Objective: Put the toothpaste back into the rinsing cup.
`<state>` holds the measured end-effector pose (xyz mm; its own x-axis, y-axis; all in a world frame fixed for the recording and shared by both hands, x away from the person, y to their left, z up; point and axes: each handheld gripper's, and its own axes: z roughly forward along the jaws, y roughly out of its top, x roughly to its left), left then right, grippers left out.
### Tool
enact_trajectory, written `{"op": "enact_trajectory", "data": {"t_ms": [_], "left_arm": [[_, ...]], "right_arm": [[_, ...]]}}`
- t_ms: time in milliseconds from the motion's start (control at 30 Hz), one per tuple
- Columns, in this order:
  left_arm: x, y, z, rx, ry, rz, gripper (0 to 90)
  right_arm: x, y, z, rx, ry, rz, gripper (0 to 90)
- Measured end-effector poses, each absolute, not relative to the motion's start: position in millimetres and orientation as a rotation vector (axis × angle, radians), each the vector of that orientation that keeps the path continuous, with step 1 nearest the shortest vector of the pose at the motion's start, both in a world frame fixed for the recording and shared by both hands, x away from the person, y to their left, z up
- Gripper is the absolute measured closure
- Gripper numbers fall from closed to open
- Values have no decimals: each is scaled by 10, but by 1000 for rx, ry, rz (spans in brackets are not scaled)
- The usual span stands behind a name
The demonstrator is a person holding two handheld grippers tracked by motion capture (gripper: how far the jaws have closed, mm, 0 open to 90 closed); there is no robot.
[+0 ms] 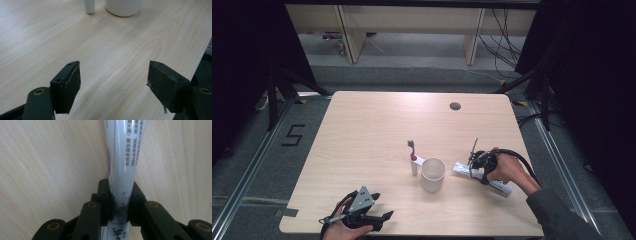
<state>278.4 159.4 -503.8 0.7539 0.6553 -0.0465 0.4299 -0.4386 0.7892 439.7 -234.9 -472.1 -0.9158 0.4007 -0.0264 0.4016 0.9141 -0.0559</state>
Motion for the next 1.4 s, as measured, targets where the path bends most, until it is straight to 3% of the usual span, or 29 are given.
{"op": "enact_trajectory", "data": {"t_ms": [567, 1400], "left_arm": [[2792, 1608, -5033, 2095, 820, 342, 264], [2802, 1639, -5029, 2072, 837, 343, 263]], "right_arm": [[4341, -2456, -4514, 742, 2996, 50, 767], [4314, -2705, -3922, 834, 2629, 927, 769]]}}
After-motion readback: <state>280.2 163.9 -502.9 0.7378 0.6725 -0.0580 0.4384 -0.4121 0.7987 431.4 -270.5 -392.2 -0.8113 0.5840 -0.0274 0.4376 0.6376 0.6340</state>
